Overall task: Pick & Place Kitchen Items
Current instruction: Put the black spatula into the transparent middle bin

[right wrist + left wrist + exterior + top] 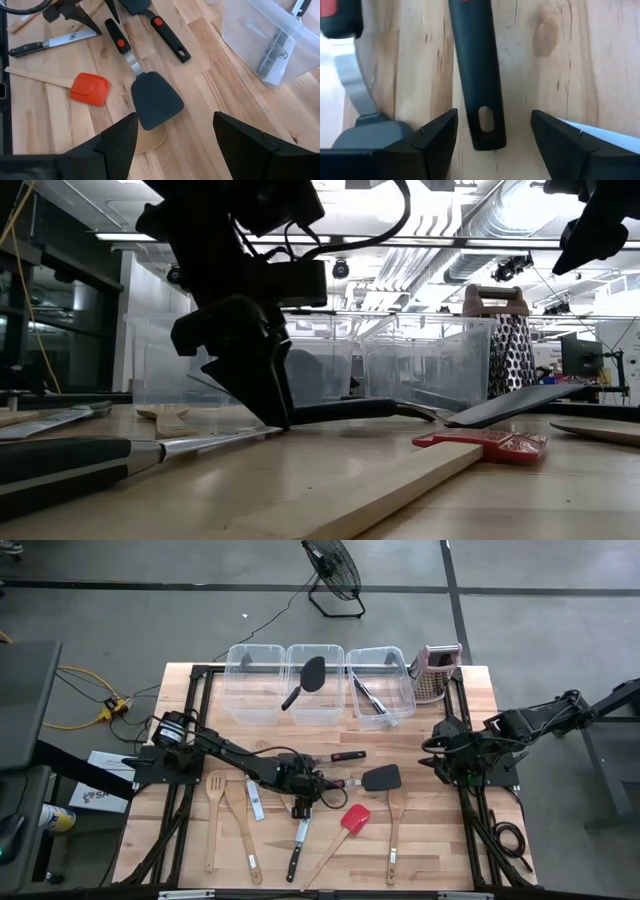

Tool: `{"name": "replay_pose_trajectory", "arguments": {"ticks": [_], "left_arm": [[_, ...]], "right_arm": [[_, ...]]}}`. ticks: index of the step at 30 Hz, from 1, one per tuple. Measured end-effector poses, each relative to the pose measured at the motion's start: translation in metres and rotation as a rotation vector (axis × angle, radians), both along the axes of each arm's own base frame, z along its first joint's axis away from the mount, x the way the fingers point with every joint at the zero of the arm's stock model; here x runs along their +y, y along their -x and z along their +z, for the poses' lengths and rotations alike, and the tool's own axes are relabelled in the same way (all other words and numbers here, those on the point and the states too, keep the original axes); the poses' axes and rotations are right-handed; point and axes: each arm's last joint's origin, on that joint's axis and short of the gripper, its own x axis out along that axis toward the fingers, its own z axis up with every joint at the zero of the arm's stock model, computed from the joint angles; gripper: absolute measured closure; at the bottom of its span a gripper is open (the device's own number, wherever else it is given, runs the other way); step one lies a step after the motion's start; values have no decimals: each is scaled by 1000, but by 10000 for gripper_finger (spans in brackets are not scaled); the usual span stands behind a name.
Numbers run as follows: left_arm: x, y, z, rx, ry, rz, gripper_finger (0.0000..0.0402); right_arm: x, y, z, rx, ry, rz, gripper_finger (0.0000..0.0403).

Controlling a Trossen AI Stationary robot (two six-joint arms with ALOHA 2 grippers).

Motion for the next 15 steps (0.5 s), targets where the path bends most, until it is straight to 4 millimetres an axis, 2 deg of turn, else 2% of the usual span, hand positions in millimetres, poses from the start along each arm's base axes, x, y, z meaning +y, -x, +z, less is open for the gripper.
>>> {"name": "replay_pose_trajectory", "arguments": {"ticks": [4, 15], "left_arm": [[0, 0, -2, 6, -9, 8, 189], [0, 0, -3, 8, 0, 41, 318]], "right_arm": [[0, 0, 0, -4, 1, -3, 151], [0, -1, 1, -10, 4, -10, 151]]}}
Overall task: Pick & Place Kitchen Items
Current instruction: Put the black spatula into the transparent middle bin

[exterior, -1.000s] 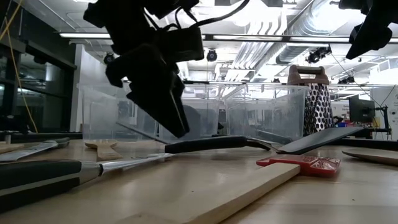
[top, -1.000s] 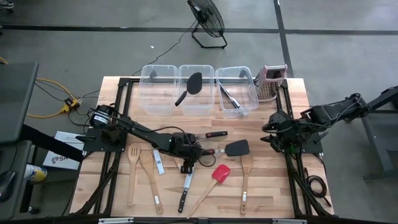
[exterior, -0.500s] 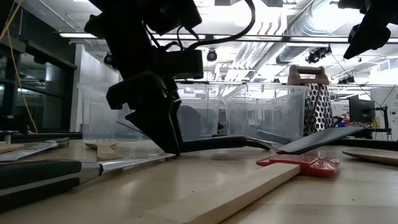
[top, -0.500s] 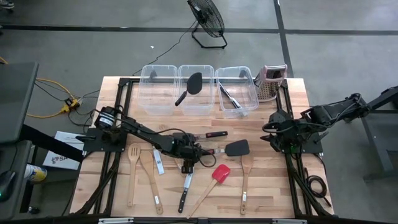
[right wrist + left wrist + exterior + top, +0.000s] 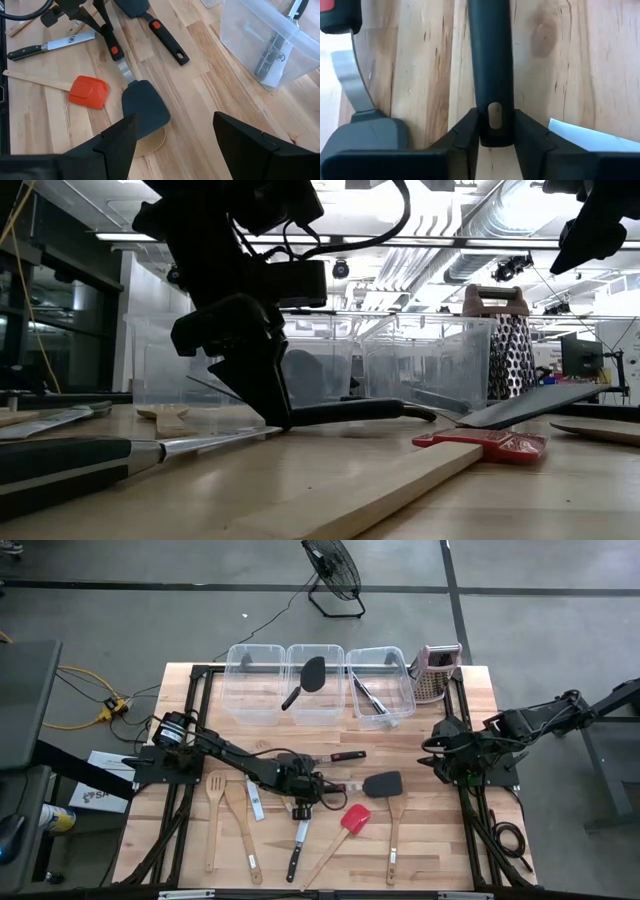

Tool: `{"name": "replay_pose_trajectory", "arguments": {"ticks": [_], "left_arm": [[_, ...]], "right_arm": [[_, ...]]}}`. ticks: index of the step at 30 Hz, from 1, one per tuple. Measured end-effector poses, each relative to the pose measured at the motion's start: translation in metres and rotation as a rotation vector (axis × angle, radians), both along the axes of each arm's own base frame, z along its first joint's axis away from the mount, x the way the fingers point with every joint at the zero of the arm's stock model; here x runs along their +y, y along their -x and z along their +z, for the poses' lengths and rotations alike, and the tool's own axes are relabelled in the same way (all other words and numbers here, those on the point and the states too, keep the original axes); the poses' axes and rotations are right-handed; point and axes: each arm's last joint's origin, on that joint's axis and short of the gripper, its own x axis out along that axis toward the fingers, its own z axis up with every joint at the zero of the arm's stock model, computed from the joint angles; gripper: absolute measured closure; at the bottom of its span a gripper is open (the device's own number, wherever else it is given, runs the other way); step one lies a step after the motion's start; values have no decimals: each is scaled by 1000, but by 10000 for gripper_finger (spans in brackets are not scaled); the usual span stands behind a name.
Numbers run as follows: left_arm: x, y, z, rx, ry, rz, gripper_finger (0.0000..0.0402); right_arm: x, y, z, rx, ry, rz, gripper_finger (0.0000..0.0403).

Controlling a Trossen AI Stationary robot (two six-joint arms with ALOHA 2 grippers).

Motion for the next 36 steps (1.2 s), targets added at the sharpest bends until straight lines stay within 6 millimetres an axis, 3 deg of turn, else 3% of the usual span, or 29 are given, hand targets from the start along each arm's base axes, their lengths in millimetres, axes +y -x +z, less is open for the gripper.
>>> {"name": "replay_pose_trajectory", "arguments": {"ticks": [10, 19, 26, 36], "left_arm": [[1, 1, 2, -6, 29, 59, 319], [1, -4, 27, 60, 6, 97, 319], [-2, -13, 59, 85, 2, 93, 319], [-2, -15, 133, 116, -58, 118, 320]], "right_arm": [[0, 0, 0, -1, -5, -6, 151], [0, 0, 0, -2, -11, -11, 151], [0, 0, 0, -2, -11, -11, 151], [0, 0, 0, -2, -11, -12, 151]]}}
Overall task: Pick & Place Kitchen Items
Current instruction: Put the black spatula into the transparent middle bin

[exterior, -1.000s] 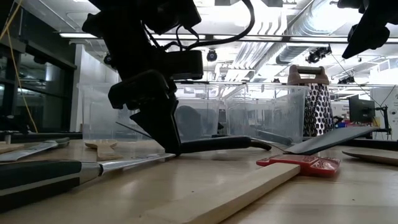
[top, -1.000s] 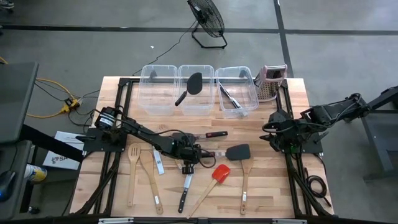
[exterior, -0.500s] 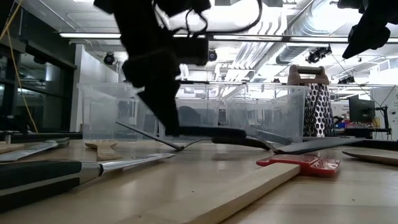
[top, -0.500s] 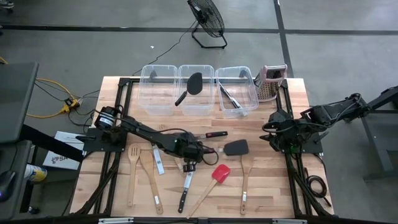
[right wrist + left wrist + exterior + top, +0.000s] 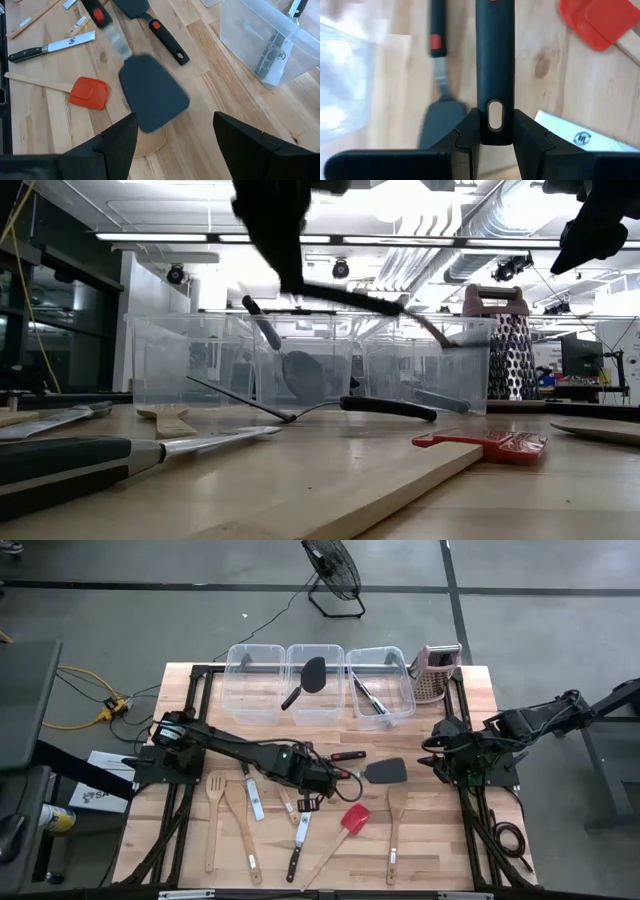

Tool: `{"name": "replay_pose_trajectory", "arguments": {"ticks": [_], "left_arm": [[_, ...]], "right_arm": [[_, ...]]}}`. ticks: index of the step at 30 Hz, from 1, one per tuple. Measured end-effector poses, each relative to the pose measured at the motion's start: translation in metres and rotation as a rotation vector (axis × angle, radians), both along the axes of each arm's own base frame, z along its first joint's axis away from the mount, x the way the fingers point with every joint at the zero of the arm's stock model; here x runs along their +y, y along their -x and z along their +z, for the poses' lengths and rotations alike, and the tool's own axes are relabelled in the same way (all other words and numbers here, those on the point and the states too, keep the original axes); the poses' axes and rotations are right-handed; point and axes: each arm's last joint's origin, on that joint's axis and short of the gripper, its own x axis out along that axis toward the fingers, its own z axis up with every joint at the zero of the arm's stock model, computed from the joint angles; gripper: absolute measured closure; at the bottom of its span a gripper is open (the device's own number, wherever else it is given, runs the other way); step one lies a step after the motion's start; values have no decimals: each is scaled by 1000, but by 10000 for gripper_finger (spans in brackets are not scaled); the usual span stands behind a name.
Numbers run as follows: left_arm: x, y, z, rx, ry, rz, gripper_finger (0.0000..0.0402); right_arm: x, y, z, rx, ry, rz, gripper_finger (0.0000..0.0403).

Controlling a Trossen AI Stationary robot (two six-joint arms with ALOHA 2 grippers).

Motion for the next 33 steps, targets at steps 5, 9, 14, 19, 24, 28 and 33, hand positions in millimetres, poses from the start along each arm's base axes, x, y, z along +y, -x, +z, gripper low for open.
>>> {"name": "replay_pose_trajectory", "arguments": {"ticks": [5, 9, 14, 19, 24, 28, 33], "left_arm": [[6, 12, 42, 23, -85, 95, 320], [12, 25, 76, 19, -172, 173, 320], [18, 36, 102, -35, -270, 246, 320], [22, 42, 111, -83, -352, 272, 320], [28, 40, 112, -112, -446, 305, 320], [38, 38, 113, -119, -481, 346, 320], [63, 35, 113, -81, -496, 384, 320]], "right_arm": [[0, 0, 0, 0, 0, 0, 151], [0, 0, 0, -3, 8, -7, 151], [-1, 0, 0, -6, 16, -14, 151], [-1, 0, 0, -7, 19, -16, 151], [-1, 0, 0, -9, 24, -20, 151], [-1, 0, 0, -12, 31, -26, 151], [-1, 0, 0, -14, 37, -31, 151]]}}
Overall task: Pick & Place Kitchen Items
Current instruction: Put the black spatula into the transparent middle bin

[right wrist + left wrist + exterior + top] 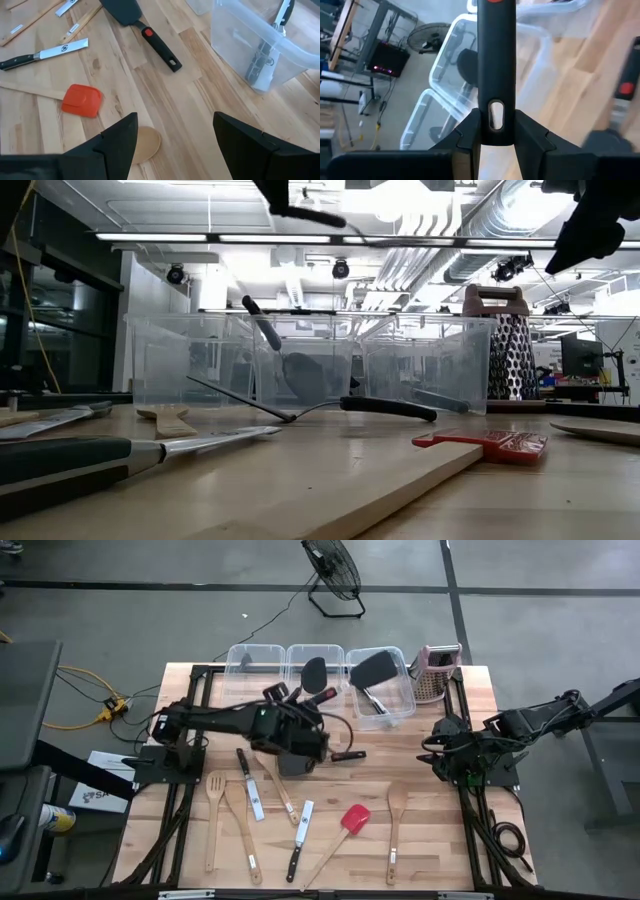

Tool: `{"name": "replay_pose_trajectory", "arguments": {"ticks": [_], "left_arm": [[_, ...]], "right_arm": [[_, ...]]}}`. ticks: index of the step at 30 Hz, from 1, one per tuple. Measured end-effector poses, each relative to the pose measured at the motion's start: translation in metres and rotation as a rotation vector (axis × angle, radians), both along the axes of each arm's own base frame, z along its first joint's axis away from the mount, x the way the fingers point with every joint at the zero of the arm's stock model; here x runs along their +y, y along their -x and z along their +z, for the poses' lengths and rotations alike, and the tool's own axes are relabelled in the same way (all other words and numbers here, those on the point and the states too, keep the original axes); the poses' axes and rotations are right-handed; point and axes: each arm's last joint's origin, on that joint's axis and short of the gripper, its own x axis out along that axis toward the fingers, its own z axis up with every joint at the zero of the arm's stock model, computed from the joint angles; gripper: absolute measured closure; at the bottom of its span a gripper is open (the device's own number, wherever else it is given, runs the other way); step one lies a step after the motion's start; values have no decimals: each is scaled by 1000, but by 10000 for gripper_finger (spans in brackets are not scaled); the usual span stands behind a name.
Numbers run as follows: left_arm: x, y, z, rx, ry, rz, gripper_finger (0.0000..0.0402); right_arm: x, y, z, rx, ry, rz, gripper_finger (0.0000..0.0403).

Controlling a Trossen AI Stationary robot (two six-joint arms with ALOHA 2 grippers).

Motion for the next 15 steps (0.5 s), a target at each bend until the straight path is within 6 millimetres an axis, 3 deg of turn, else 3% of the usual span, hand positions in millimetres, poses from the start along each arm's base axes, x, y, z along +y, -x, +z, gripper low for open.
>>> {"name": "replay_pose_trajectory", "arguments": {"ticks": [8, 15], "left_arm": [[42, -1, -2, 82, 67, 40, 320], [61, 2, 0, 107, 90, 58, 320]], "right_arm": [[-1, 0, 0, -5, 13, -11, 151], [-1, 0, 0, -9, 9, -25, 151]]}}
